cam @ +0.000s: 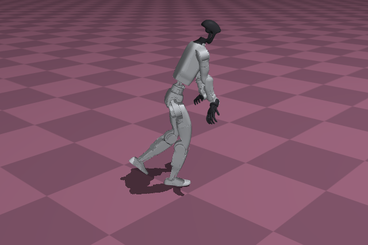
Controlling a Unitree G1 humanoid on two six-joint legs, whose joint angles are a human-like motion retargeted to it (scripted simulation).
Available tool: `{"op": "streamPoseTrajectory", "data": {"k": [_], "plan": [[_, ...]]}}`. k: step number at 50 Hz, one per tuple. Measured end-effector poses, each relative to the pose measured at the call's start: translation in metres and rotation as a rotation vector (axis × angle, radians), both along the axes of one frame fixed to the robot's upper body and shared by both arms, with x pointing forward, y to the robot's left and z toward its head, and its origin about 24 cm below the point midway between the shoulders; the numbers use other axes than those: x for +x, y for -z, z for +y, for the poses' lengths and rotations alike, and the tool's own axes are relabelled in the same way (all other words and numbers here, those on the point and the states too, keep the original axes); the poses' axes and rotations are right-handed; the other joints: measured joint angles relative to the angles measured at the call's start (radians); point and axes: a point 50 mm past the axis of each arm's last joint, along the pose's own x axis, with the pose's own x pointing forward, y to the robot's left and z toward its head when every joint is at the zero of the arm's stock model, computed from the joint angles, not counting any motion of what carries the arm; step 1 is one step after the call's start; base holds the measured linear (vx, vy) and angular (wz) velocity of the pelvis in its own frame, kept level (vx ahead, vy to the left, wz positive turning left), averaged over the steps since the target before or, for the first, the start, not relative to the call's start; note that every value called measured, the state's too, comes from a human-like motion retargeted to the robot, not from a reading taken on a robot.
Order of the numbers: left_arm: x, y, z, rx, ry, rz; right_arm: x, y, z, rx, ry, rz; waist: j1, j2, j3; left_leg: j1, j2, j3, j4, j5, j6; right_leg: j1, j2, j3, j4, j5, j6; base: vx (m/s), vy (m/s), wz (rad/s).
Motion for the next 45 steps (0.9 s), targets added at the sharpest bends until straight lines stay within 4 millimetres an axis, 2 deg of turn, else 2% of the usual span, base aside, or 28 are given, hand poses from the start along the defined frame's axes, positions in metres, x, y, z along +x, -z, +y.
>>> {"op": "streamPoseTrajectory", "data": {"k": [28, 45], "plan": [[0.0045, 0.0000, -0.0031, 0.020, 0.109, 0.005, 0.0046, -0.0014, -0.0012, -0.021, -0.063, -0.055, -0.005, 0.004, 0.005, 0.030, -0.013, 0.000, 0.030, -0.013, 0.003, 0.020, -0.007, 0.000, 0.039, -0.025, -0.004, 0.00, 0.00, 0.00], [-0.0015, 0.0050, -0.0058, 0.026, 0.110, 0.044, -0.0018, 0.0034, -0.0043, -0.030, -0.043, -0.029, -0.004, 0.014, 0.004, 0.055, -0.010, 0.004, 0.039, -0.033, 0.013, 0.037, -0.012, -0.005, 0.069, -0.044, -0.007, 0.00, 0.00, 0.00]]}}
